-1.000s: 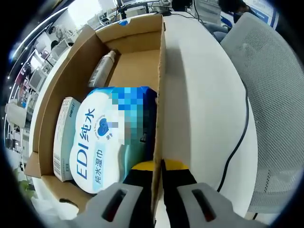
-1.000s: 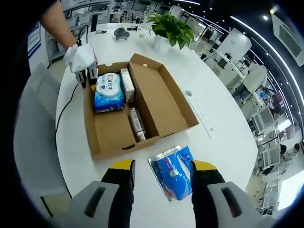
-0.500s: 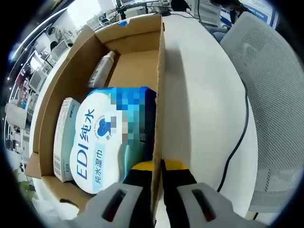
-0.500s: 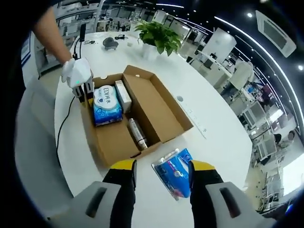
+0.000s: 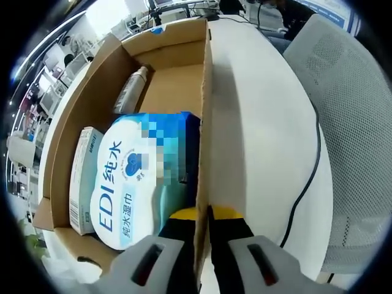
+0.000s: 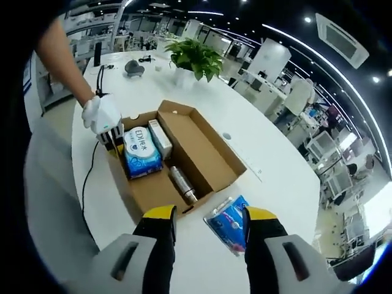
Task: Operate the shoe box by opening the lid, removing the specified soft item, and placing it in the target area until the item is outside and the box remains undamaged.
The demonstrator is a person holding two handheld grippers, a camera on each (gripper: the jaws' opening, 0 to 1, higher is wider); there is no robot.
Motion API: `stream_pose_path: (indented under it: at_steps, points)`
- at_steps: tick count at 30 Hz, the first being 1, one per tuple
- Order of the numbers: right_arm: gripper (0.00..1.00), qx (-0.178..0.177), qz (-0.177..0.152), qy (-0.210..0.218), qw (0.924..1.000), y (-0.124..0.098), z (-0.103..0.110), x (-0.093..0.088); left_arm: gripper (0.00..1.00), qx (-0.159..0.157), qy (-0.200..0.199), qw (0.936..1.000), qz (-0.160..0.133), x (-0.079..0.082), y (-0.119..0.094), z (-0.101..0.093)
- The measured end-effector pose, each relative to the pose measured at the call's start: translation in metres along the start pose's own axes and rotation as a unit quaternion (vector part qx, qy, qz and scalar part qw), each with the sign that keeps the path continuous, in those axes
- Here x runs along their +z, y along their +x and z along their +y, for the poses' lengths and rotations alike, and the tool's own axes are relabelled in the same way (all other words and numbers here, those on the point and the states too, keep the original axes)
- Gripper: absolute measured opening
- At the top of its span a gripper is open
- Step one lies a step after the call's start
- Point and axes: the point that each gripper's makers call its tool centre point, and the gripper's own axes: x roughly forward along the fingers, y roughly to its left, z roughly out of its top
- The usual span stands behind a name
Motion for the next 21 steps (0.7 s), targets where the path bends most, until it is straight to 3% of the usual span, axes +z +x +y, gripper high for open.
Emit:
stream_pose_path:
  at_steps: [2,4,8,18,21]
  points:
    - [0.40,0.008,-0.020,0.009,0.9997,0.002,0.007,0.005,0.02,0.000,-0.001,1.0000,0.000,0.000,0.000,0.000]
    - [0.39,0.000,-0.019,-0.005,0.9998,0.002,0.011,0.004,0.02,0.000,0.000,1.0000,0.000,0.000,0.000,0.000]
    - [0.43,-0.018,-0.002,-0.033,0.9993,0.006,0.016,0.002,0.02,0.000,-0.001,1.0000,0.000,0.000,0.000,0.000]
    - [0.50,-0.002,0.017,-0.085,0.9962,0.032,0.041,0.004,0.02,0.000,-0.001,1.0000,0.000,-0.001,0.000,0.000]
    - [0.50,-0.011,0.023,-0.105,0.9941,0.039,0.038,0.007,0.02,0.001,0.002,1.0000,-0.001,-0.001,0.000,0.000]
